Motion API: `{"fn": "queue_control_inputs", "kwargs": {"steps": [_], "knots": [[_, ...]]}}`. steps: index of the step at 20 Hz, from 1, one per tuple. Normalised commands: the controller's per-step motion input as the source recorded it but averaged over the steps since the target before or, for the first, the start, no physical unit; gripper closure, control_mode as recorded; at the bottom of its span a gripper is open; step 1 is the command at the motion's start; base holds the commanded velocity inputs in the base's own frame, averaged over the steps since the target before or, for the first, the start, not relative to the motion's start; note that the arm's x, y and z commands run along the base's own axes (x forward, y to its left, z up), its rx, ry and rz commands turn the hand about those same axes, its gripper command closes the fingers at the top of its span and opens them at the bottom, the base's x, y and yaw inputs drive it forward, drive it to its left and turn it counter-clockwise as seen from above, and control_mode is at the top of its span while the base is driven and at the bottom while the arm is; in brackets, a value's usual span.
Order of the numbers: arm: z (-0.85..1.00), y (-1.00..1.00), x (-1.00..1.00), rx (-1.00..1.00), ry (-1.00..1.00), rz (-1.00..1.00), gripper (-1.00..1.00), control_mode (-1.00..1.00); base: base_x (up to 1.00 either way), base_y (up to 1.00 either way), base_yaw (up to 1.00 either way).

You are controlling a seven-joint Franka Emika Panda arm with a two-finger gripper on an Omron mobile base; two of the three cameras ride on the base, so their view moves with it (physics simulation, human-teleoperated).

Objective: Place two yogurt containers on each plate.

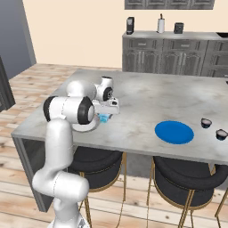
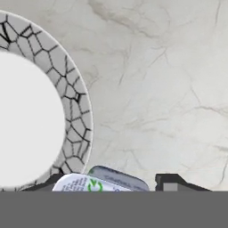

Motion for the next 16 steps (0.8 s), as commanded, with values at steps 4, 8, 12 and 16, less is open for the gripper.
{"fn": "queue_control_inputs", "kwargs": {"steps": [4, 8, 12, 16], "knots": [[0.0, 0.9, -0.27, -0.04, -0.02, 0.0, 1.0, -1.0, 0.0, 0.0, 0.0], [0.0, 0.81, 0.07, -0.06, 0.0, 0.0, 1.0, -1.0, 0.0, 0.0, 0.0], [0.0, 0.29, 0.12, -0.02, 0.0, 0.0, 1.0, -1.0, 0.0, 0.0, 0.0], [-0.01, 0.1, 0.04, 0.0, 0.0, 0.0, 1.0, -1.0, 0.0, 0.0, 0.0]]}}
